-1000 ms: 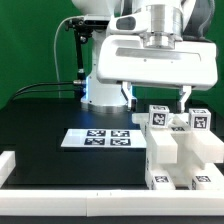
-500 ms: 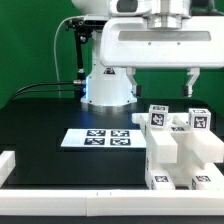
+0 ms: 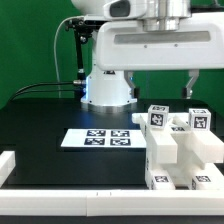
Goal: Assemble chair
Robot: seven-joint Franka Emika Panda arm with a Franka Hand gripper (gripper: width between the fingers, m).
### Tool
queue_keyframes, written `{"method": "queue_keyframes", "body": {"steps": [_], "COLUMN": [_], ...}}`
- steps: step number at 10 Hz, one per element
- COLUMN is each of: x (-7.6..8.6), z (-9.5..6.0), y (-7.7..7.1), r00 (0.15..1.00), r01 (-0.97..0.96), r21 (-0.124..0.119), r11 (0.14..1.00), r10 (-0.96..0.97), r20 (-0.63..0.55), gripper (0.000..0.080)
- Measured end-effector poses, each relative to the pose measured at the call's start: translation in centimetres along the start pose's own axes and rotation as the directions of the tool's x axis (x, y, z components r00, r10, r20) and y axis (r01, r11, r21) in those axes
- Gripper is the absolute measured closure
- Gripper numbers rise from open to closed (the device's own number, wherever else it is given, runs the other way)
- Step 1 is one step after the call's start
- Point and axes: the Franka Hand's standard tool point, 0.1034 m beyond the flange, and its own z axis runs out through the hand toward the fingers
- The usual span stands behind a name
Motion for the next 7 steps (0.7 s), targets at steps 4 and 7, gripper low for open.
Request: {"method": "queue_keyframes", "body": {"steps": [4,7], "x": [0.1,-0.6], "z": [0.2,2.0], "y": [0.1,0.1], "r00": [1.0,0.999], "r01": [-0.002,-0.047], "r21": [-0.003,-0.023], "r11": [1.0,0.999], "r10": [0.002,0.047], "r20": [0.001,0.018], "gripper": [0.0151,0.0151]}}
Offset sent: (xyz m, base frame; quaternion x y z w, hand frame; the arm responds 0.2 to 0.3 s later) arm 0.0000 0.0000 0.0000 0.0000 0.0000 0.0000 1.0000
